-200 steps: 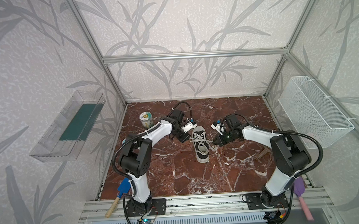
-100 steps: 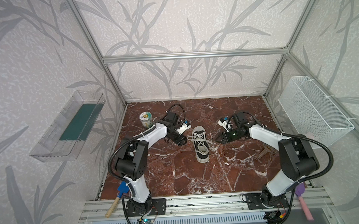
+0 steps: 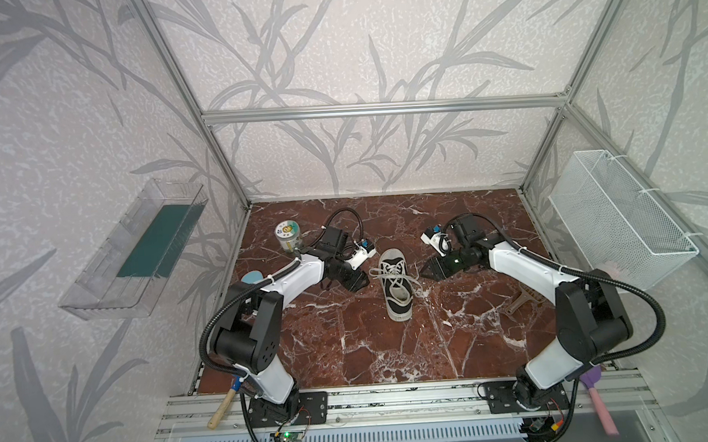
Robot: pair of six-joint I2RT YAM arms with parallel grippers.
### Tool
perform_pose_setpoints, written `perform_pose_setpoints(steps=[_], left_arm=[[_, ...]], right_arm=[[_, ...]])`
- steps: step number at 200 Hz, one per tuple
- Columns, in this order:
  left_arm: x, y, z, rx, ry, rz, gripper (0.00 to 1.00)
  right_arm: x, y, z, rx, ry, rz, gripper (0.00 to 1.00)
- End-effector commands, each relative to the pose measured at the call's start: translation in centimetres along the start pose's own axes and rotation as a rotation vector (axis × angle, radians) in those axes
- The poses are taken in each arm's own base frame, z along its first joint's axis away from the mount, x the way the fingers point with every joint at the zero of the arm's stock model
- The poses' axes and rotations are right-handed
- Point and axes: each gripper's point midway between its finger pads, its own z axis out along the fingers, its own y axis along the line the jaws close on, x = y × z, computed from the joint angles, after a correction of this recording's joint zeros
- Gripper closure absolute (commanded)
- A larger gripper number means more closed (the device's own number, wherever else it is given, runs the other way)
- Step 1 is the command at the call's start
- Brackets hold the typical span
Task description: Tie the shoes
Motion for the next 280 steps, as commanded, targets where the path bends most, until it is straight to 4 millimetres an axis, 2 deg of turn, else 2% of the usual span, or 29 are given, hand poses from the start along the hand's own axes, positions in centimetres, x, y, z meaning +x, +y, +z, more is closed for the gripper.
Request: perform_pose_setpoints(steps=[1,22,27,46,87,123,139,184,219,262,280], left_arm=[[-1.9,-0.5,-1.1,0.011,-0.088,0.002,0.44],[-2.1,-0.6,-0.8,0.024,-0.094,-0.043,0.44],[-2.2,-0.6,-0.8,0.027,-0.097,-0.055,0.44],[-2.6,-0.5,-0.9,0.027,-0.116,-0.115,0.44],[-3.1,0.0,-1.7,-0.006,-0.264,-0.41,0.43],[-3.3,-0.2,-1.8,0.037,-0.413,-0.56,0.43],[-3.9,-0.6,-1.9,0.08,-0.464,-0.568,0.43],[-4.0,-1.2,-0.8,0.154,-0.51,-0.598,0.43],[-3.6,-1.6,0.6,0.18,-0.483,-0.615,0.44],[-3.6,-2.0,1.2,0.188,-0.478,-0.613,0.44],[-3.7,-1.9,1.6,0.196,-0.477,-0.623,0.49]], right_arm=[[-0.8,1.4,1.0,-0.028,0.02,-0.055,0.49],[-1.8,2.6,1.9,-0.047,0.012,-0.085,0.51],[-1.6,2.5,2.8,-0.051,0.033,-0.078,0.52],[-2.1,3.1,3.8,-0.062,0.044,-0.089,0.53],[-3.2,3.7,4.4,-0.076,0.017,-0.066,0.53],[-3.1,3.8,5.0,-0.077,0.011,-0.048,0.53],[-3.1,3.7,5.2,-0.078,0.014,-0.052,0.53],[-3.3,4.0,5.5,-0.098,0.024,-0.068,0.55],[-3.7,4.0,5.9,-0.109,0.033,-0.078,0.56],[-3.6,4.6,6.7,-0.125,0.047,-0.09,0.58],[-3.6,4.7,7.1,-0.127,0.052,-0.092,0.58]])
